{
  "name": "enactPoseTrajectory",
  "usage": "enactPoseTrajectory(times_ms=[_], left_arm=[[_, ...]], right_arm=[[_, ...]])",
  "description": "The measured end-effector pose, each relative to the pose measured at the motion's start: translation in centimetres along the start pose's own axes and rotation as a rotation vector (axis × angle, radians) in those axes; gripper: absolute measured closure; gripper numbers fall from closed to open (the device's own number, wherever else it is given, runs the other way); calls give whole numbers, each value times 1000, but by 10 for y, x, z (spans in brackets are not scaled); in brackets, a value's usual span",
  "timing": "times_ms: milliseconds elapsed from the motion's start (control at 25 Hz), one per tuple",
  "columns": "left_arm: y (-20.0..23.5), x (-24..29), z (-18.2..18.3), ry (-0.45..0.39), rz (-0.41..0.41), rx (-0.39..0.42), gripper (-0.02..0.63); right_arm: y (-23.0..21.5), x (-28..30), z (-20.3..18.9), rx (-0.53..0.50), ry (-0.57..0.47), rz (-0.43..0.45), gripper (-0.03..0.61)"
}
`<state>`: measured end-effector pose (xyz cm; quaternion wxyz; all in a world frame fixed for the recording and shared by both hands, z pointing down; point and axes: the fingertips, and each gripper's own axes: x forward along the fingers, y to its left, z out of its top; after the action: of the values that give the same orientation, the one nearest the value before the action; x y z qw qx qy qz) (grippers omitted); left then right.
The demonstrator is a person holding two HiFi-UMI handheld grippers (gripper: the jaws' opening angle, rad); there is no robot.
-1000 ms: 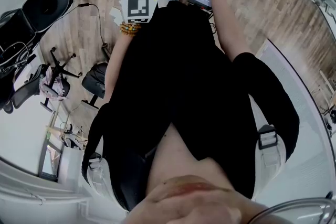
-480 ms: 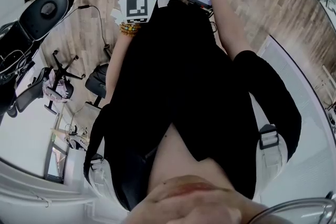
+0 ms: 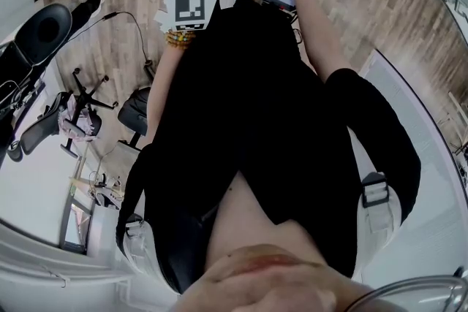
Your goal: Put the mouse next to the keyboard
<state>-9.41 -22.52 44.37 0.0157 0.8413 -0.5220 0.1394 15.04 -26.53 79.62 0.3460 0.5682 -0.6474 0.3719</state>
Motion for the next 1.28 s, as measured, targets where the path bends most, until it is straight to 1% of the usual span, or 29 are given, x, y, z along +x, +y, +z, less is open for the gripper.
enactPoseTrajectory(times_ms=[120, 240, 360, 440, 520, 840, 960, 1160, 1280], left_arm=[[1, -1, -1, -1, 1, -2, 581], [1, -2, -1, -3, 1, -8, 581], [2, -3, -1, -5, 5, -14, 581], [2, -3, -2, -5, 9, -11, 581], [1, -4, -2, -5, 10, -9, 581], [2, -9, -5, -3, 19, -5, 581], [2, -9, -5, -3, 19, -6, 581], [2, -8, -4, -5, 23, -8, 581], [3, -9, -4, -4, 25, -7, 581]], right_arm=[[-1, 1, 9, -17, -42, -9, 272], [-5, -1, 9, -17, -37, -25, 272], [-5, 0, 8, -7, -29, -24, 272], [-9, 0, 10, -19, -35, -44, 272], [-9, 0, 13, -22, -46, -43, 272], [-15, -2, 12, -21, -38, -78, 272], [-10, 0, 8, -2, -26, -51, 272], [-15, -1, 14, -19, -46, -69, 272], [-9, 0, 14, -8, -49, -45, 272]])
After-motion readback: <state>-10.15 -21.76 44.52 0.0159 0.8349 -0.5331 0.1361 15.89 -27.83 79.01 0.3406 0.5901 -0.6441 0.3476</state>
